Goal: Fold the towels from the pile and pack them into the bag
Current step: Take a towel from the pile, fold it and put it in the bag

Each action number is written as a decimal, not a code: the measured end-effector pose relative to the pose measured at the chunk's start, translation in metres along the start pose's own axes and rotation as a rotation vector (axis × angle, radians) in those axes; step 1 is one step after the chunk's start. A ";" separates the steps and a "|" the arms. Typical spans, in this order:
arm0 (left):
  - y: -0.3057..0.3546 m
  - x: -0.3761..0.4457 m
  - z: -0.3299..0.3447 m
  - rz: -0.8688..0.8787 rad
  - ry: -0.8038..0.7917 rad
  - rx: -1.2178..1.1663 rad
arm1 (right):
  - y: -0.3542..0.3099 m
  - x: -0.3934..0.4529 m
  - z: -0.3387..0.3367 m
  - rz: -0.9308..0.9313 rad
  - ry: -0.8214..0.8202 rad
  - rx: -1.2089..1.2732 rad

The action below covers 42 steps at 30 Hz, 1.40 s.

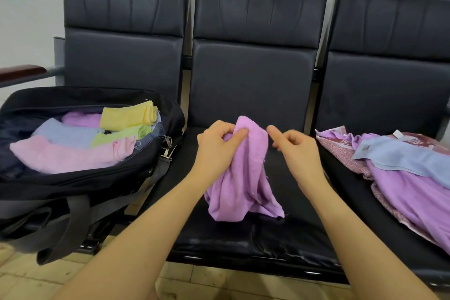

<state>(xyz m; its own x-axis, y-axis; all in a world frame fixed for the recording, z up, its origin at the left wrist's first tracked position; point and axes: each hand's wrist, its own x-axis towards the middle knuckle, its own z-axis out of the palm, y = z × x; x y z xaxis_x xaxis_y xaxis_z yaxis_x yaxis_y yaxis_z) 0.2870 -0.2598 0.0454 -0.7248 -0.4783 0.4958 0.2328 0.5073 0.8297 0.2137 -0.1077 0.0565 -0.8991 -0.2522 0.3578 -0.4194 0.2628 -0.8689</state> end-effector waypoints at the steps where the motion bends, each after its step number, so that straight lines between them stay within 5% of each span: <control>1: 0.000 0.001 -0.001 0.010 0.013 0.015 | 0.000 -0.001 0.001 0.025 -0.038 0.007; 7: 0.003 0.000 -0.001 0.049 0.003 0.043 | -0.010 -0.008 0.009 0.050 -0.123 0.218; 24: 0.085 0.088 -0.065 -0.090 0.284 -0.296 | -0.092 0.037 -0.067 -0.192 0.456 0.361; 34: 0.113 0.122 -0.091 -0.127 0.302 -0.311 | -0.128 0.076 -0.109 -0.183 0.453 0.339; 42: 0.091 0.112 -0.083 -0.148 0.504 -0.354 | -0.096 0.083 -0.113 -0.097 0.583 0.092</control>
<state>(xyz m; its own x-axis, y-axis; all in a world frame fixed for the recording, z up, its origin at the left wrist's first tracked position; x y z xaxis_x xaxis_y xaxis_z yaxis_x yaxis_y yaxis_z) 0.2806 -0.3266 0.1972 -0.3916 -0.8479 0.3573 0.4164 0.1829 0.8906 0.1653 -0.0488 0.2081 -0.7884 0.2891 0.5431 -0.5140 0.1756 -0.8396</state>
